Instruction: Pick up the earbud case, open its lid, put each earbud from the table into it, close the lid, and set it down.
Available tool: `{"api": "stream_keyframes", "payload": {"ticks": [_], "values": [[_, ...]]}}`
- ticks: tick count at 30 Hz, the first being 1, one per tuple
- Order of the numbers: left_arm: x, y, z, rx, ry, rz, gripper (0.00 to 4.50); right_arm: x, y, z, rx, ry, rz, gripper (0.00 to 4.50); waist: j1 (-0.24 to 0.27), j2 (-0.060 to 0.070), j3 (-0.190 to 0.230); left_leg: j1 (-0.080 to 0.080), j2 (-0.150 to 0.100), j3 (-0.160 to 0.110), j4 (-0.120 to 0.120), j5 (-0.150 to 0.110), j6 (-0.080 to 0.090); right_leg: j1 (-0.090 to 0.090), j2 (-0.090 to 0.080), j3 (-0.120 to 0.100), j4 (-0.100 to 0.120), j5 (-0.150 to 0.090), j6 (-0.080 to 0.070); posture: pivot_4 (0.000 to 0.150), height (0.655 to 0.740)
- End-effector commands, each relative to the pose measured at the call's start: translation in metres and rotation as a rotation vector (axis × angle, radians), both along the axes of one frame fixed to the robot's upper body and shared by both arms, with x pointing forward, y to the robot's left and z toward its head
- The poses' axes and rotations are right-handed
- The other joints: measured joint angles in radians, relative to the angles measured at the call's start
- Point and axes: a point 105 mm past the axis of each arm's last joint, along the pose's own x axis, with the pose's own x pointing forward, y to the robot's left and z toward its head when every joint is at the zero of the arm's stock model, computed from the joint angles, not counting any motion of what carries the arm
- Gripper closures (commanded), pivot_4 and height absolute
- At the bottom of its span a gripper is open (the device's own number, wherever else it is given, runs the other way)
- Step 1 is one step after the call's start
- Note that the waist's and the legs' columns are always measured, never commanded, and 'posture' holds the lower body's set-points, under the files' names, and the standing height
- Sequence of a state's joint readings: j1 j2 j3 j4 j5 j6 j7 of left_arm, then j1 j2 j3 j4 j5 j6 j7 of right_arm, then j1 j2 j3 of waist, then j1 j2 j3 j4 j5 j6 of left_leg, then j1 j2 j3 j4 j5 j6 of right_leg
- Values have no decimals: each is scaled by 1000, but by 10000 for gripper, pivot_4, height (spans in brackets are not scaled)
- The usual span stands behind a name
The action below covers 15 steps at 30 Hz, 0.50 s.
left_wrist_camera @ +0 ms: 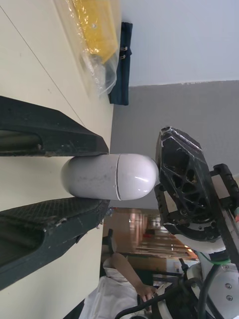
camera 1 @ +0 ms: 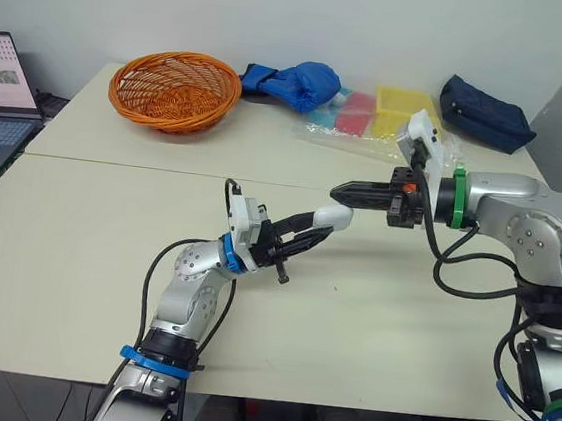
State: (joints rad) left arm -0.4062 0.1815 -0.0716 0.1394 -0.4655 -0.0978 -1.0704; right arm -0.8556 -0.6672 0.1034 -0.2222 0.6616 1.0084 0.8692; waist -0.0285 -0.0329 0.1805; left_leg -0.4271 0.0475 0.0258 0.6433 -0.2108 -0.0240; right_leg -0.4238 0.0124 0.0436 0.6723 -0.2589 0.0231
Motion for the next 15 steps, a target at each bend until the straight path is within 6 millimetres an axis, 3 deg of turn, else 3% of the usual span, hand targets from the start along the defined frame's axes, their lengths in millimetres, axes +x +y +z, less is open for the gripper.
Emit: {"api": "stream_keyframes", "payload": {"ticks": [1, 4, 6, 8, 10, 15], "values": [[0, -1, 13, -30, -51, -13, 37408, -3, 1, -6, -31, -90, -8, 44807, 0, 0, 0, 0, 0, 0, 0, 0, 0, 0, 0, 0, 0, 0, 0, 1500, 7400], [0, -1, 14, -30, -53, -17, 37408, -1, -1, -3, -15, -145, -18, 44807, 0, 0, 0, 0, 0, 0, 0, 0, 0, 0, 0, 0, 1, 0, 0, 1500, 7400], [3, 1, 15, -24, -39, -21, 37408, -5, -7, 24, 101, -283, -17, 44807, 0, 0, 0, 0, 0, 0, 1, 0, 0, 0, 0, 0, 1, 0, 0, 1500, 7400], [8, 5, 17, -25, 19, -27, 37408, -15, -18, 41, 192, -366, -18, 41259, 1, 0, 0, 0, 0, 0, 1, 0, 0, 0, 0, 0, 1, 0, 0, 1500, 7400], [10, 6, 19, -6, 117, -65, 37408, -28, -29, 27, 157, -386, -6, 35761, 4, 0, 0, 0, 0, -1, 1, 0, 0, 0, 0, -1, 1, 0, 0, 1500, 7400], [9, 11, 15, 36, 377, -138, 37408, -43, -40, -11, 51, -401, 16, 17268, -1, 0, 0, 0, 0, -2, 0, 0, 0, 2, 0, -2, -2, 0, 1, 1500, 7400]]}}
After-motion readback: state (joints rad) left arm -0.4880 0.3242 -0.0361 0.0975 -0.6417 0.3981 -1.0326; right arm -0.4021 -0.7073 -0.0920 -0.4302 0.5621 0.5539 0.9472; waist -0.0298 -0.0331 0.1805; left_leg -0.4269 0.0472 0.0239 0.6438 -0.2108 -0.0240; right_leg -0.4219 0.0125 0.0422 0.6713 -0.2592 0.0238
